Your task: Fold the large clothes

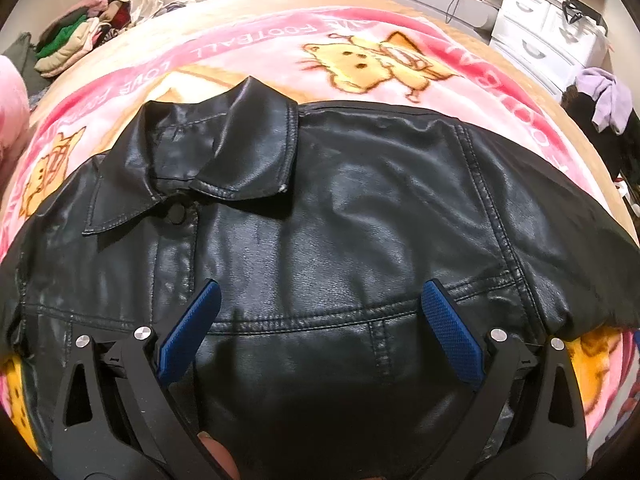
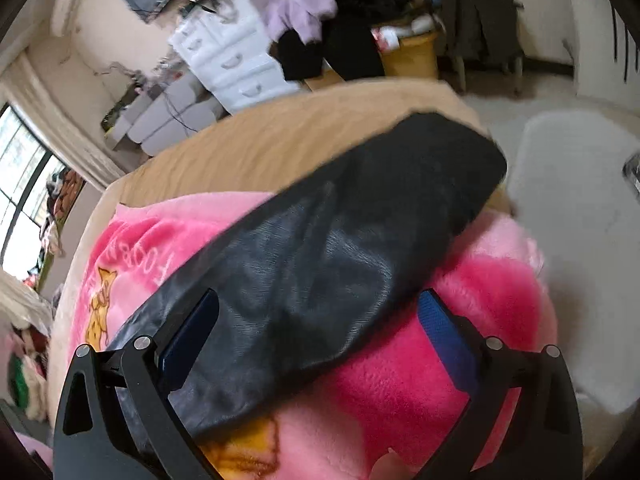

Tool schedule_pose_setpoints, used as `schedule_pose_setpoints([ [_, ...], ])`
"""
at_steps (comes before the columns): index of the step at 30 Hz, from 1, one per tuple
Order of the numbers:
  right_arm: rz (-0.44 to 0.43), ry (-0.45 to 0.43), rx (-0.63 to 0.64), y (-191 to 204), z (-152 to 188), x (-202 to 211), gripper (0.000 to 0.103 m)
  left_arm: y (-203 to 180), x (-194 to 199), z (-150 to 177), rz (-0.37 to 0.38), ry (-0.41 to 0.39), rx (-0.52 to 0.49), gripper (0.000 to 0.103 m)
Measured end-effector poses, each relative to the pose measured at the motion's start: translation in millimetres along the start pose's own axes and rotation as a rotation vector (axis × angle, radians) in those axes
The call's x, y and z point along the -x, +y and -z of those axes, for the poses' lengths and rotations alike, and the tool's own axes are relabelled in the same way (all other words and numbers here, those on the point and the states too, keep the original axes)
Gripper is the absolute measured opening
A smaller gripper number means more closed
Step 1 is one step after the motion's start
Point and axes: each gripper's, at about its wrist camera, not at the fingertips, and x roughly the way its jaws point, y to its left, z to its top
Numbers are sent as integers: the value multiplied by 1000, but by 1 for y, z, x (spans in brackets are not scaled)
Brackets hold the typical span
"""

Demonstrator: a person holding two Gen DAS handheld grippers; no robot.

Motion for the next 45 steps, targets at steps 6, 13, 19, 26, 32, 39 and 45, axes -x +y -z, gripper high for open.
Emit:
schedule_pose_setpoints([
  [6,-73,-12,-57,-1,-12,-15,98,14,9,-2,-3,2,14,94],
  [13,-160,-6,-30,8,-14,-15,32,43,22,-6,-6,2,49,94],
  [19,-344,-82,105,46,-22,16,12,80,34,-4,81,15,144,94],
  [26,-525,-102,370,126,2,56,11,121,51,-3,63,-25,202,94],
  [32,-677,-139,621,200,46,102,11,157,66,3,51,-49,240,94],
  [39,-775,-131,868,268,111,143,11,207,95,15,124,-93,320,94],
  [45,-827,-89,1111,307,188,159,13,241,117,28,155,-147,387,94],
])
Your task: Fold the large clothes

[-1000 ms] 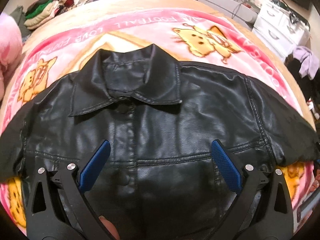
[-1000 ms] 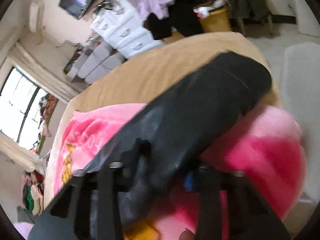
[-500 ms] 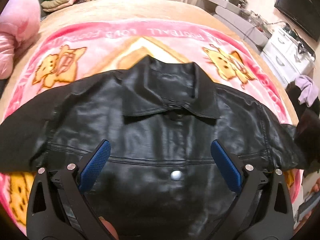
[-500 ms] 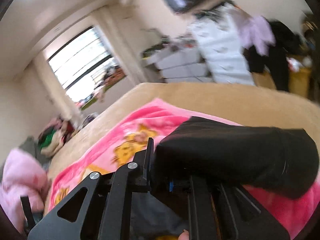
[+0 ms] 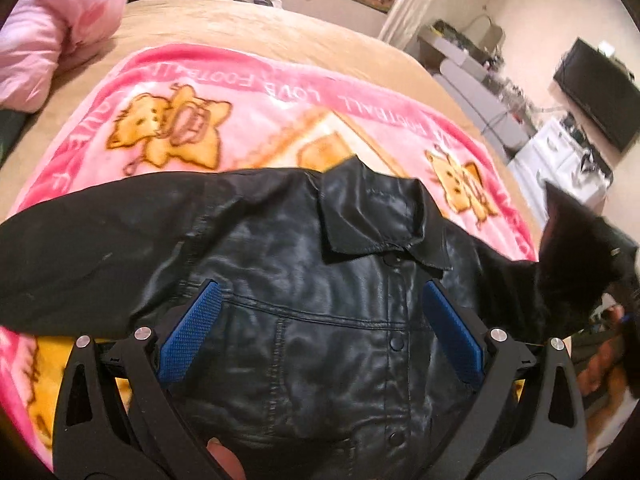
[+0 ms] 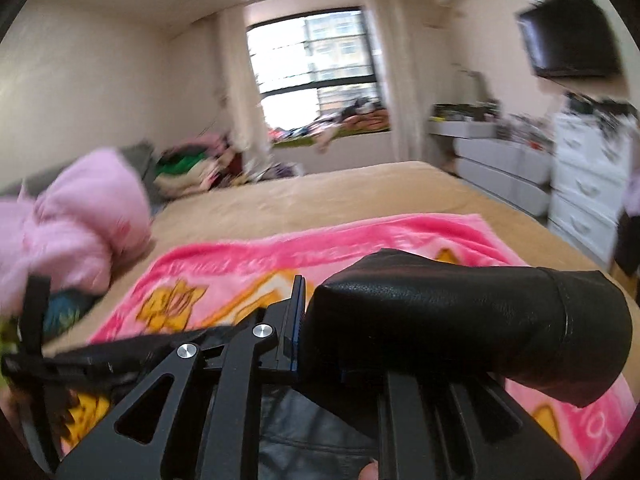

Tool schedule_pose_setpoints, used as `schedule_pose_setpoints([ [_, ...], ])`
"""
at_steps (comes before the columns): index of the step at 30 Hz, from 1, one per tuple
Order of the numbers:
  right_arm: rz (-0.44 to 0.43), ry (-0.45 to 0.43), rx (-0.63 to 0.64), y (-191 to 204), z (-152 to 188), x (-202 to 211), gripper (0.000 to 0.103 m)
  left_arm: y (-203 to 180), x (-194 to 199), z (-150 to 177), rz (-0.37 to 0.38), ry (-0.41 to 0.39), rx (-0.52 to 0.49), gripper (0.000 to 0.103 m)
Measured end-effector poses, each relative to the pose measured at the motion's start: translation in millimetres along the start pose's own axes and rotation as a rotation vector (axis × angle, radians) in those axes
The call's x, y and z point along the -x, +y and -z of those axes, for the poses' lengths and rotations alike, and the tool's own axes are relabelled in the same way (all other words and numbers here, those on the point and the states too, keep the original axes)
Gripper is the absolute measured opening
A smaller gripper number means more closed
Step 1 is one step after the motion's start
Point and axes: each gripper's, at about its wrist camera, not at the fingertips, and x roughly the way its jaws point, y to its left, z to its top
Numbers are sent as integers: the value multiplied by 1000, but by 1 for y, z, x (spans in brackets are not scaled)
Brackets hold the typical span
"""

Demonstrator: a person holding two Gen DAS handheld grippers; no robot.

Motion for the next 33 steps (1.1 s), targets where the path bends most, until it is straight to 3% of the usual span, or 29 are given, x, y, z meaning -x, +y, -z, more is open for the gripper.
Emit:
schedule_pose_setpoints([
  [5,-102,103,125,55,29,-31,15,24,8,2,23,-11,43,94],
  [11,-128,275,202,101,86,-67,15,49,-2,10,79,18,101,94],
  [13,-123,306,194,105,101,-75,22,55,-6,11,97,29,129,94],
  [16,-115,372,143,107,119,-83,61,60,-13,13,117,48,149,94],
  [17,-99,388,99,104,124,-80,82,60,-16,13,116,56,144,94],
  [21,-25,340,-170,69,130,-53,95,57,-20,17,102,76,116,94],
  [25,44,200,-530,16,132,-25,96,60,-21,17,96,81,119,94],
  [26,34,194,-564,9,131,-26,90,61,-20,17,96,82,118,94],
  [27,25,200,-570,6,128,-29,55,61,-20,17,95,82,117,94],
  [28,32,208,-538,9,121,-33,42,62,-19,16,94,79,118,94],
  [33,-58,125,-397,43,82,-26,38,73,-9,10,118,49,149,94],
])
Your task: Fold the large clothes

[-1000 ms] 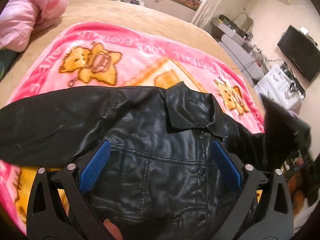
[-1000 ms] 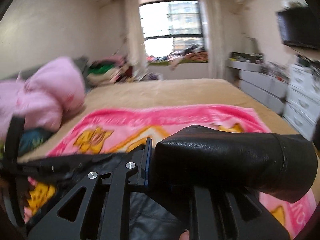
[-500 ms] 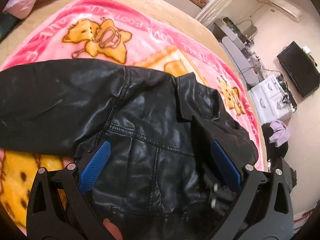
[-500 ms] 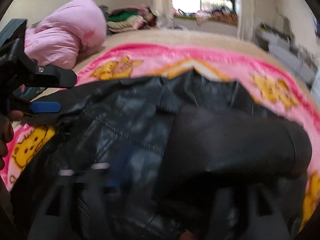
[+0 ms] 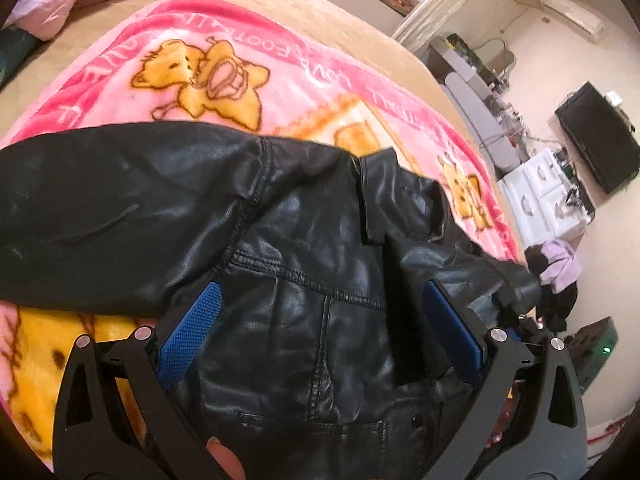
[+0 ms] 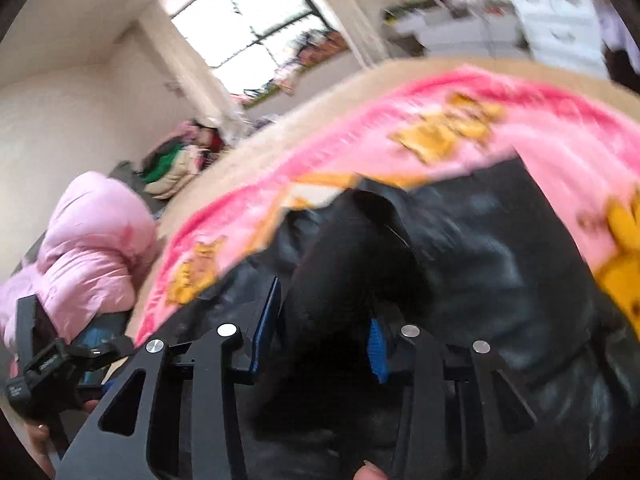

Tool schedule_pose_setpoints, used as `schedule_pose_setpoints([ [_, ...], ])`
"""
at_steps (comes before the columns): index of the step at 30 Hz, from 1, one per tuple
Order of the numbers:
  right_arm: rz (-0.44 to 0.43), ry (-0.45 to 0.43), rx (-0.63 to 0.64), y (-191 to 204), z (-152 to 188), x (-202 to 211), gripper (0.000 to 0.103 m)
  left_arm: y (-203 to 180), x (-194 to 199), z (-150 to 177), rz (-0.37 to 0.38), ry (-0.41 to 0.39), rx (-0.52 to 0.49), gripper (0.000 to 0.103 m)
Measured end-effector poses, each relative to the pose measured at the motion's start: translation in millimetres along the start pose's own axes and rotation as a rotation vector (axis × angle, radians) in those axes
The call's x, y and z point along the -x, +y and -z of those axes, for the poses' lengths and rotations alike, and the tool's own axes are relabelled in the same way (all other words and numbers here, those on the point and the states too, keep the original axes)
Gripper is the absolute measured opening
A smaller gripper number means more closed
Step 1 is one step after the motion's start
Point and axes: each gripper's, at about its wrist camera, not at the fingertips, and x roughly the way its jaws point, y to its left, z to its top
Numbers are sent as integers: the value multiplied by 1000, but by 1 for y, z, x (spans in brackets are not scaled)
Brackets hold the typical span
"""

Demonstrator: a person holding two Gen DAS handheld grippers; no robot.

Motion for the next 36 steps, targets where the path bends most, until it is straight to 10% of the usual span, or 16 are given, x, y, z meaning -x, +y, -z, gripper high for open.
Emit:
schedule_pose_setpoints([
  [9,-265,113,266,98,12,-5,86,42,35,-20,69,-70,102,94],
  [21,-70,154,168,31,17,-14,87,29,-23,-5,51,104,22,92],
  [27,21,118,103,-19,4,8,85,24,-48,-7,18,111,22,36],
  [36,213,10,99,-88,-36,55,68,-10,-12,-11,31,-14,-78,23],
])
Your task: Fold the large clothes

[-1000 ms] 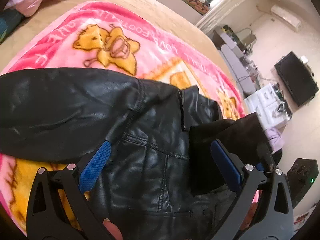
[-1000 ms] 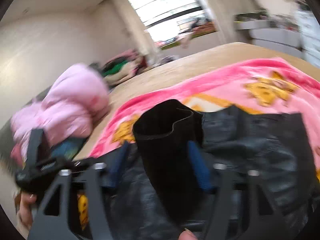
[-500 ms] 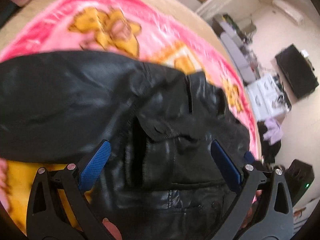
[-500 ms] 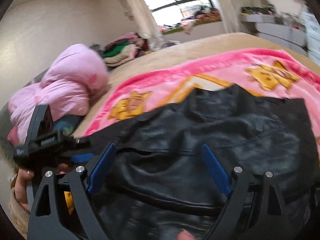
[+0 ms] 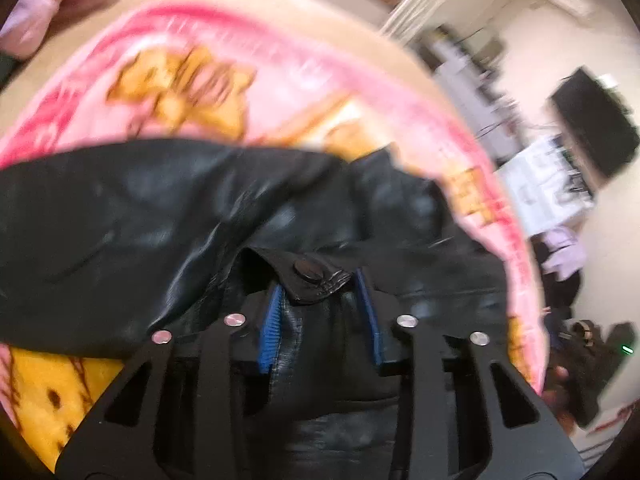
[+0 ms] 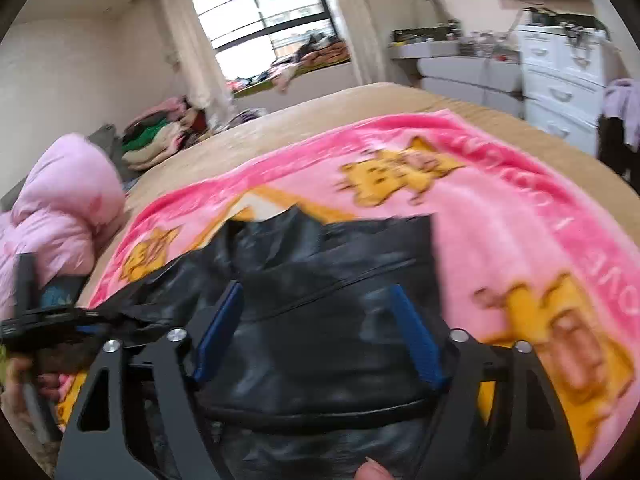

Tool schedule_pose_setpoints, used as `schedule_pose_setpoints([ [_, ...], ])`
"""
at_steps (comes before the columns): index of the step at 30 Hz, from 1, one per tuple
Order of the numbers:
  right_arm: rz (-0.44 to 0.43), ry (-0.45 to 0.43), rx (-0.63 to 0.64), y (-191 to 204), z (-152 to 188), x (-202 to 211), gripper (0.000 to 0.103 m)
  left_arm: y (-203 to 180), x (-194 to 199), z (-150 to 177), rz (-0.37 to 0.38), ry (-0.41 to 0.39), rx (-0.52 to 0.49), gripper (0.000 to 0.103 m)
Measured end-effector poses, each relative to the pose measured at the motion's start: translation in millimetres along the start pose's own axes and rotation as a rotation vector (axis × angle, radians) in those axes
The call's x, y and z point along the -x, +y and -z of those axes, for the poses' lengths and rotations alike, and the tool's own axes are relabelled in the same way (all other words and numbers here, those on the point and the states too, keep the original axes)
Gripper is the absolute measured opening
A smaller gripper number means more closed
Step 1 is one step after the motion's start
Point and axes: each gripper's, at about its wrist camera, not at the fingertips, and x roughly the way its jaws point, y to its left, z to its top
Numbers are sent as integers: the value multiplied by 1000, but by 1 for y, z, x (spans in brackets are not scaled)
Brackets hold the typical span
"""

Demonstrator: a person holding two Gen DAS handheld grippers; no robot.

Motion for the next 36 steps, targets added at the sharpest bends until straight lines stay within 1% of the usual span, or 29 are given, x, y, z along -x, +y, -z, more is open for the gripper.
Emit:
schedule_pose_setpoints([
  [1,14,-10,-6,-7,-4,1,67,-8,18,-1,30,-46,-25,17],
  [2,26,-13,-8,-11,-7,1,67,-13,26,-1,48,-67,-43,8],
  [4,43,-8,-2,-16,-12,-5,67,-21,40,-1,64,-111,-71,6],
  [5,63,3,14,-16,-14,-12,66,-21,42,-1,47,-124,-88,6],
  [6,74,17,31,-15,-16,-18,64,-19,40,0,17,-126,-105,6],
  [7,84,30,46,-13,-16,-23,62,-14,35,0,-4,-116,-99,6],
  [9,104,71,89,-7,-16,-39,62,-2,24,-1,-14,-84,-70,6],
  [10,110,92,117,-3,-15,-47,61,4,16,-1,-31,-65,-56,6],
  [14,110,174,200,12,-8,-74,61,26,-6,1,-88,3,-16,6],
  [16,127,207,231,15,-3,-85,60,32,-12,4,-116,19,-21,7],
  [18,156,247,235,10,3,-95,60,33,-16,6,-144,30,-37,7],
  [21,188,321,184,-14,15,-116,60,29,-23,11,-199,44,-75,8],
  [23,208,328,147,-30,21,-125,60,29,-29,14,-215,62,-90,7],
  [24,194,323,125,-35,20,-124,60,29,-31,15,-235,67,-100,4],
  [25,181,316,111,-36,19,-121,60,29,-34,17,-273,67,-115,4],
  [26,181,309,116,-35,17,-117,60,30,-37,17,-285,71,-119,3],
  [28,180,289,142,-27,15,-105,62,32,-34,16,-272,68,-103,3],
  [29,154,274,155,-20,16,-95,63,31,-29,15,-268,53,-105,3],
  [31,109,252,163,-11,16,-80,69,26,-15,11,-269,10,-114,3],
  [32,87,238,176,-6,18,-73,71,24,-8,11,-273,-12,-121,7],
  [33,80,233,187,-1,20,-68,72,20,2,11,-272,-36,-133,12],
  [34,70,232,201,5,24,-63,72,18,8,13,-272,-50,-142,14],
  [35,53,235,210,10,26,-60,72,14,11,15,-271,-58,-148,18],
  [36,39,239,218,14,30,-58,72,11,16,19,-264,-61,-158,21],
])
